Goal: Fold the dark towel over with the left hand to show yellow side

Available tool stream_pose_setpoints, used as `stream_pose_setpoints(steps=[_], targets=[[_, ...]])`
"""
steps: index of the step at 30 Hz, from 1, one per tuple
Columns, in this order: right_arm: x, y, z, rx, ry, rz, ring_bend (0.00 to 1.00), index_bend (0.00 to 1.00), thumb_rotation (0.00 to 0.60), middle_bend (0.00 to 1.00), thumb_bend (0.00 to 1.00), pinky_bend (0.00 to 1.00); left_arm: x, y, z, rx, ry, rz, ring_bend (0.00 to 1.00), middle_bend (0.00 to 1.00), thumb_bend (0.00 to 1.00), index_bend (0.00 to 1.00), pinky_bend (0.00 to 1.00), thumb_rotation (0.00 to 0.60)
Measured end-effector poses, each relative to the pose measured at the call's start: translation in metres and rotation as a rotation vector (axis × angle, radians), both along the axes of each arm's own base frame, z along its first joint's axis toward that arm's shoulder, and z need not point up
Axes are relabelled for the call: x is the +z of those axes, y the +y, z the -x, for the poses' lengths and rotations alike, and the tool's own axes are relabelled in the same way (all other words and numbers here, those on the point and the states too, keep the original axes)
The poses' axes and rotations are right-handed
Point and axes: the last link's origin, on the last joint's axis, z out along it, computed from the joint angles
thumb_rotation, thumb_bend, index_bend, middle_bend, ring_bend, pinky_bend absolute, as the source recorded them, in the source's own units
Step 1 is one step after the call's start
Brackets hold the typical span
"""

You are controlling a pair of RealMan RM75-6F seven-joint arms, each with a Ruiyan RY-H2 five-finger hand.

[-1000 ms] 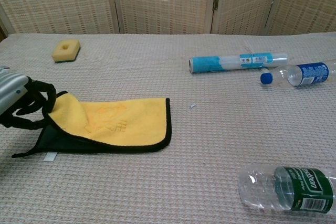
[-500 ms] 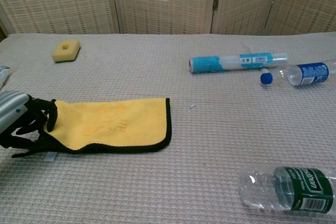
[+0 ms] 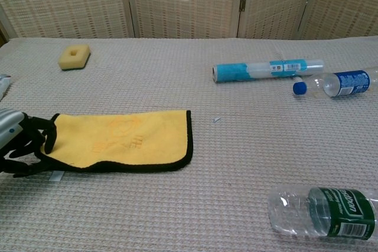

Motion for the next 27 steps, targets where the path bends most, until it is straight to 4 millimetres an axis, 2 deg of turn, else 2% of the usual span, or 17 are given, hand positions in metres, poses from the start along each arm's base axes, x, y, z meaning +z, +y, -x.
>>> stream_pose_setpoints(steps=[9,18,25,27], targets=[[0.0,0.0,0.0,0.002,0.0,0.002,0.0,0.0,0.6,0.0,0.12,0.0,-0.004,-0.006,-0.001,-0.008,-0.003,0.022,1.0,1.0,0.37,0.65,1.0,0.6],[0.0,0.001,0.0,0.001,-0.001,0.001,0.0,0.0,0.6,0.0,0.12,0.0,-0.002,-0.002,0.002,0.006,0.015,0.015,1.0,1.0,0.36,0.31,1.0,0.6],[0.001,0.001,0.0,0.001,-0.003,0.0,0.0,0.0,0.6,0.0,0.12,0.0,0.015,0.004,0.009,0.029,0.05,-0.025,1.0,1.0,0.36,0.29,1.0,0.6],[0.001,0.0,0.0,0.002,-0.004,-0.001,0.0,0.0,0.6,0.0,0.12,0.0,0.019,0.003,0.008,0.03,0.059,-0.025,1.0,1.0,0.39,0.3,1.0,0.6]])
